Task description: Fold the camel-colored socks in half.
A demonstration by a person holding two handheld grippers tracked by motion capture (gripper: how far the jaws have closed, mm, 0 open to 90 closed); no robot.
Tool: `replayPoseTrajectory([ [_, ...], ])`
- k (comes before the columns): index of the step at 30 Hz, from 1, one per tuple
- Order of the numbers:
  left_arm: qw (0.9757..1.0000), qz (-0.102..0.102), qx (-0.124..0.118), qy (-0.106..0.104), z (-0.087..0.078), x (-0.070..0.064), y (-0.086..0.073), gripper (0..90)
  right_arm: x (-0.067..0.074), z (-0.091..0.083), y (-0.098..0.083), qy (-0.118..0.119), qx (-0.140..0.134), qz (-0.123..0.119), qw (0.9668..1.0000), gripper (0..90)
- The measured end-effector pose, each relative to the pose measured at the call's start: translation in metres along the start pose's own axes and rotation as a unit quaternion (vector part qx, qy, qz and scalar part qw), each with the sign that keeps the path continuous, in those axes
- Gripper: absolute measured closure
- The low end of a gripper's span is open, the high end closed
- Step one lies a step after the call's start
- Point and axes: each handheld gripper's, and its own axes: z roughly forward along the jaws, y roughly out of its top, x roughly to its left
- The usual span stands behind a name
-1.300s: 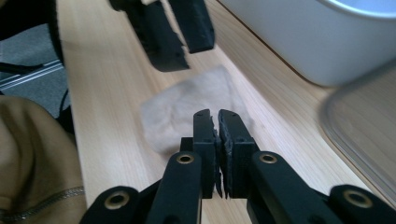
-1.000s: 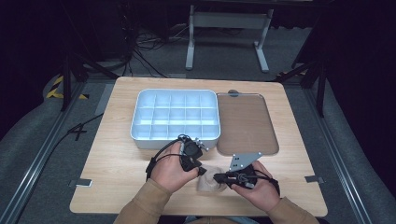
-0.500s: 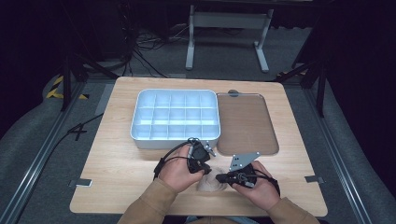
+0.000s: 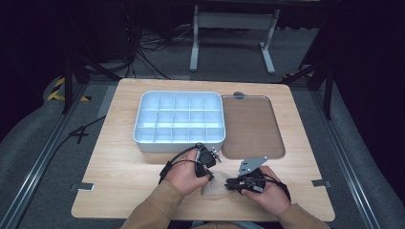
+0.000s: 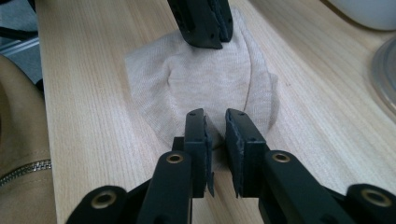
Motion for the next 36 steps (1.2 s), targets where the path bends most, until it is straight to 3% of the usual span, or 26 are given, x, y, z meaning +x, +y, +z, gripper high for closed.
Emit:
replayPoseTrajectory([
  [8, 1.0000, -0.001, -0.005, -0.004, -0.002, 0.001, -0.002, 82.7, -0.002, 0.000, -0.002, 0.005, 0.003, -0.014, 0.9999, 77.4],
  [17, 0.9988, -0.005, -0.049, -0.007, -0.024, 0.001, -0.009, 79.3, 0.000, 0.001, -0.001, -0.024, -0.003, -0.028, 0.9993, 77.1],
  [29, 0.9963, -0.007, -0.083, 0.022, -0.060, -0.003, -0.032, 75.6, 0.003, -0.016, 0.006, -0.045, -0.055, -0.025, 0.9972, 79.2],
  [36, 0.9949, -0.013, -0.096, 0.029, -0.067, -0.004, -0.039, 72.4, 0.004, -0.019, 0.008, -0.047, -0.069, -0.023, 0.9963, 82.8],
])
